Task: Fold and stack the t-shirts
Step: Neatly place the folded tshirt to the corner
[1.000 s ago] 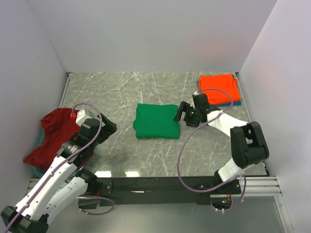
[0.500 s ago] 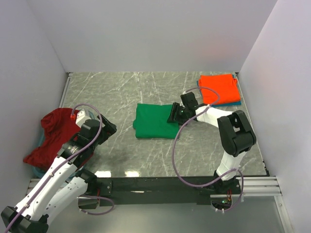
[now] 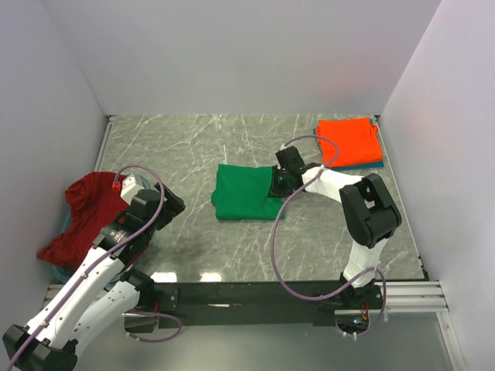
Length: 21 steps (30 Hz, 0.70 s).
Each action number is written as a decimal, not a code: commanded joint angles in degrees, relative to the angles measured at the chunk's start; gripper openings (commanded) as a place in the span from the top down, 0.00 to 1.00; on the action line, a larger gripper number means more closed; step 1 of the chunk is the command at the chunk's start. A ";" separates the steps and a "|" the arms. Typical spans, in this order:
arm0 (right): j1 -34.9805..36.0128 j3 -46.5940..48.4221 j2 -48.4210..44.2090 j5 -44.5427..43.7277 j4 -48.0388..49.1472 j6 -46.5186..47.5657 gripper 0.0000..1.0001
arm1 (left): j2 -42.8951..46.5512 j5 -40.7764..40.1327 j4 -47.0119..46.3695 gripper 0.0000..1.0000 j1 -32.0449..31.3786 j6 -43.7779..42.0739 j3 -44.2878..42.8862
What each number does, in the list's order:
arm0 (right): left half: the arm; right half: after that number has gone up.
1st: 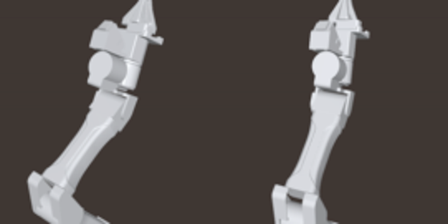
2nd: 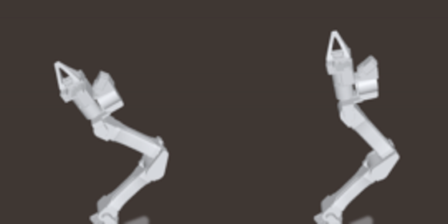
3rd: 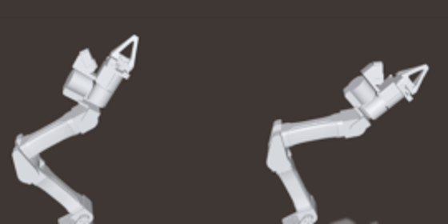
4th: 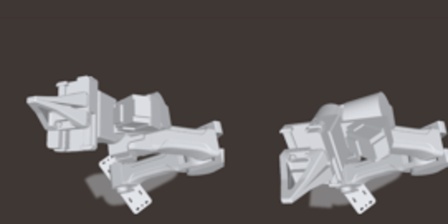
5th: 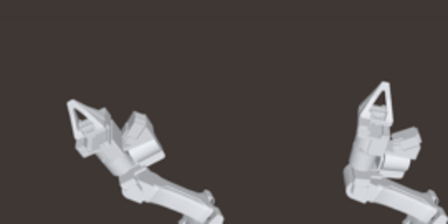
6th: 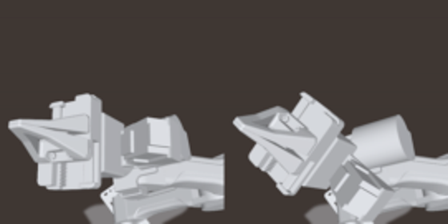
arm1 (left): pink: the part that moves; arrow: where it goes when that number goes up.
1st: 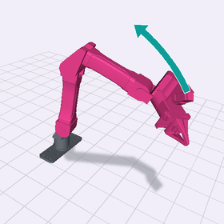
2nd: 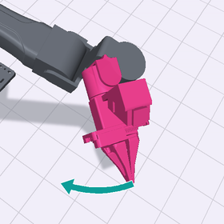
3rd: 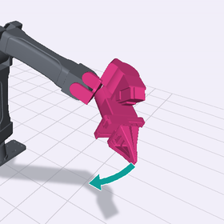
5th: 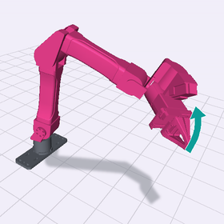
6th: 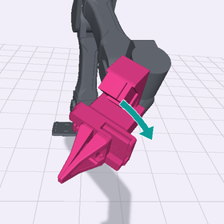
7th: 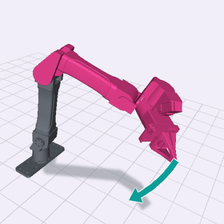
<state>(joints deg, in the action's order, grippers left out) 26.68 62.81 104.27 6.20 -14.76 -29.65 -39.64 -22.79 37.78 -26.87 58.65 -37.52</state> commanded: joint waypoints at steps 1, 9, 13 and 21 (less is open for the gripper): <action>0.74 3.81 -0.21 -5.31 -0.62 5.56 0.96 | 0.00 -2.09 0.19 0.01 -0.02 1.29 -0.36; 0.83 11.19 -1.52 -17.78 -5.79 16.89 1.00 | 0.17 -5.60 3.00 0.00 -0.02 3.92 -0.72; 0.66 16.20 -0.38 -31.37 -10.02 22.77 1.00 | 1.66 -6.74 3.35 0.01 -0.02 4.54 -0.10; -2.59 21.30 1.37 -41.43 -10.46 32.17 1.00 | 3.16 -10.26 6.08 0.00 -0.02 7.97 -0.19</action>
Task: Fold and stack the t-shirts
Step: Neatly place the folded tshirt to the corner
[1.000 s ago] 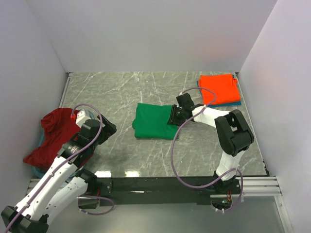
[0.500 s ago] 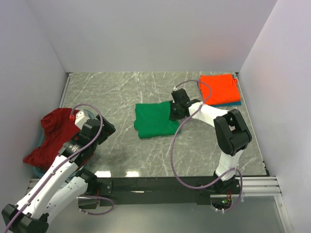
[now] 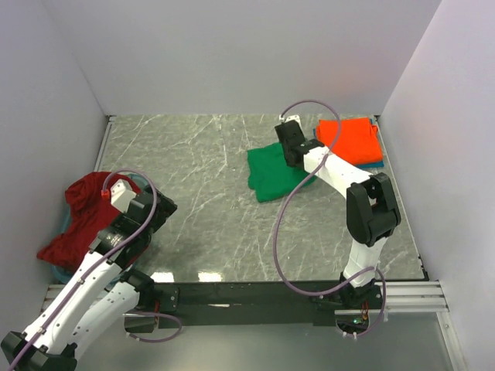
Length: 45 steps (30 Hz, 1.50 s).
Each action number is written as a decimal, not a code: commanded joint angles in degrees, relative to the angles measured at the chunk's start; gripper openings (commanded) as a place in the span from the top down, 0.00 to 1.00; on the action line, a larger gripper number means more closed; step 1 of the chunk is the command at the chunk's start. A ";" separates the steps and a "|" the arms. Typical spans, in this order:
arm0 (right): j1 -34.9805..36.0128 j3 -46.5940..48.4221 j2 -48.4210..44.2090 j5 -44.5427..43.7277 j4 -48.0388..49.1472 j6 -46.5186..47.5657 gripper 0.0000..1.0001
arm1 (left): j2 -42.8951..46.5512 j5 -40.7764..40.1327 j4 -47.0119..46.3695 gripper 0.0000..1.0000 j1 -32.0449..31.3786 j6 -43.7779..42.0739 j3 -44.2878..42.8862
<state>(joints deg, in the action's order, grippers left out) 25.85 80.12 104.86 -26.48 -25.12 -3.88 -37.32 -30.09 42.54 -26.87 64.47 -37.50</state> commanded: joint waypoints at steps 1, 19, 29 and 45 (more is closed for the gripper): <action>-2.72 5.21 1.13 -10.16 -0.27 7.39 1.00 | 0.93 -3.13 1.31 0.00 -0.11 2.15 -0.21; -16.44 16.90 4.74 -4.65 2.45 12.85 1.00 | -2.84 -5.68 2.72 0.00 -0.02 3.30 -1.18; -19.07 21.57 4.66 -2.35 1.05 13.11 1.00 | -2.49 -5.95 2.63 0.01 -0.02 3.21 -1.18; -20.75 32.64 2.72 5.29 -10.99 6.69 1.00 | -2.58 -5.86 2.02 0.01 -0.11 2.68 -1.18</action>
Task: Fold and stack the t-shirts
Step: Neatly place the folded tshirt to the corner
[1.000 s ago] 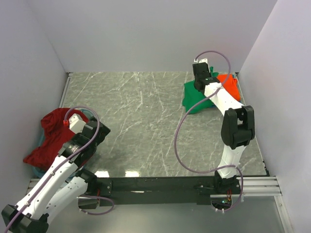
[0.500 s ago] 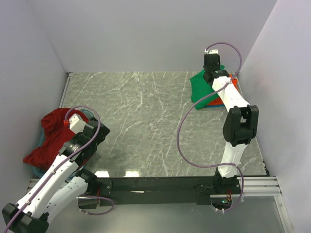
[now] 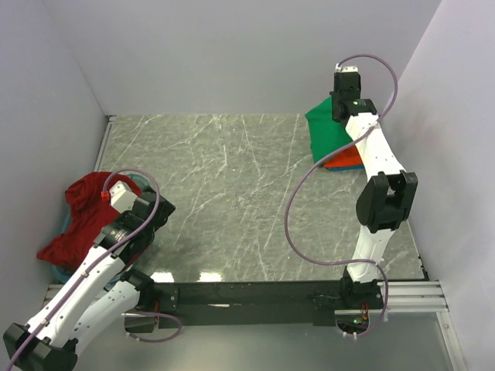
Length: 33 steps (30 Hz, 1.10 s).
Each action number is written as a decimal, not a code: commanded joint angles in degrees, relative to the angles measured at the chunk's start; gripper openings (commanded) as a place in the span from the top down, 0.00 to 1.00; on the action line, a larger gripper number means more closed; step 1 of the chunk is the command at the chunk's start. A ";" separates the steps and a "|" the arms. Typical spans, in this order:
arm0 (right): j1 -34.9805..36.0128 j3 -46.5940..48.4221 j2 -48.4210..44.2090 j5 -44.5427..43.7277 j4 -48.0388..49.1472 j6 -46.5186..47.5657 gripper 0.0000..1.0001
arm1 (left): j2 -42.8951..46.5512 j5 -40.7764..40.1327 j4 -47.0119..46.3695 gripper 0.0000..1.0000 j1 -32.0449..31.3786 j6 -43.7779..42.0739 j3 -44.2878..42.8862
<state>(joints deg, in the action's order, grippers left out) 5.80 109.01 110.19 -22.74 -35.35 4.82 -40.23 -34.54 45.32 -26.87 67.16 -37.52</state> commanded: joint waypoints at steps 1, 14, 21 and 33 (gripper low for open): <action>-0.97 3.93 -2.96 1.73 -1.03 -2.09 1.00 | 0.41 -1.14 -0.85 0.00 -0.02 -0.18 -1.15; -5.53 5.42 -0.42 5.86 -1.82 -2.18 1.00 | -0.11 -1.31 -0.94 0.01 -0.11 -0.18 -1.15; -9.93 6.91 2.83 10.08 -0.77 -0.43 1.00 | -1.17 -1.75 -0.50 0.01 -0.02 -0.09 -1.59; -14.33 11.04 12.41 14.66 -0.51 -1.22 1.00 | -3.10 -2.90 1.00 0.00 -0.02 0.96 -2.12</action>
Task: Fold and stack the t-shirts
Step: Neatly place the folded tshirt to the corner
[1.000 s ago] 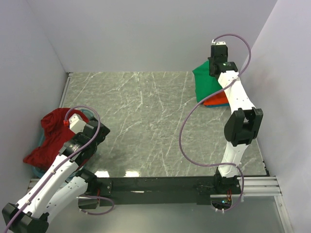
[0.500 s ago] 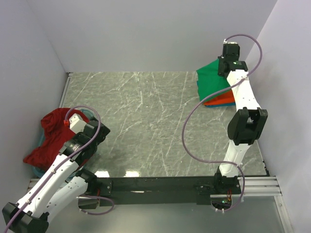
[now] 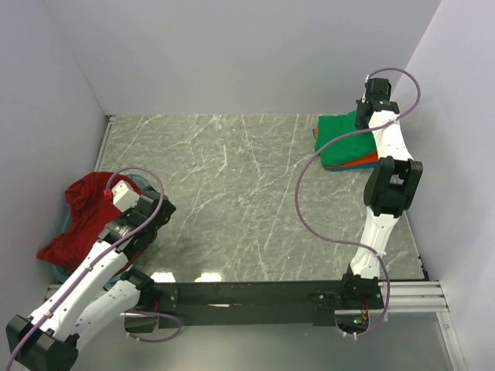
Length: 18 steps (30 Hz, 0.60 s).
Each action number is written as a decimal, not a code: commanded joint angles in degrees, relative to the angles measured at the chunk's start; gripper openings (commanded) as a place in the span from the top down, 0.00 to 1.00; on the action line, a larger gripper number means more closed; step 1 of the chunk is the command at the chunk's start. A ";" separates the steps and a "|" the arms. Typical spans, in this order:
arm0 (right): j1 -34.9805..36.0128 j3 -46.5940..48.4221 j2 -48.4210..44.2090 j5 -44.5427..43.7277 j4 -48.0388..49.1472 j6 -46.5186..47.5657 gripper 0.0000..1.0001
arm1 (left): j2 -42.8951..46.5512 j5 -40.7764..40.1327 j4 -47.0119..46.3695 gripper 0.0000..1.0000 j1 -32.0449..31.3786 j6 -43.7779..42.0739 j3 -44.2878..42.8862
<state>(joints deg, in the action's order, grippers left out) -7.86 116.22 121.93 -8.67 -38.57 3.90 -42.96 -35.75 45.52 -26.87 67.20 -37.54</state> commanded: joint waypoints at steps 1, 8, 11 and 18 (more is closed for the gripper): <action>-1.10 4.18 1.64 0.41 2.97 -0.38 1.00 | -0.54 -1.69 0.98 0.00 -0.02 1.18 -2.10; -3.48 7.34 5.33 2.77 5.34 -1.26 1.00 | -2.39 -1.96 1.77 0.00 -0.02 1.44 -2.63; -4.09 8.75 7.00 3.04 5.52 -1.35 0.98 | -2.65 -2.13 1.94 0.01 -0.02 1.62 -2.89; -4.54 9.11 8.15 -2.65 4.64 -3.72 0.40 | -2.57 -2.57 2.56 0.01 -0.02 2.06 -2.98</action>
<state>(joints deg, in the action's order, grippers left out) -12.16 123.44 130.72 -7.33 -36.47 1.63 -45.71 -36.45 47.51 -26.87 68.40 -38.09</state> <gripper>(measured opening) 0.519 0.995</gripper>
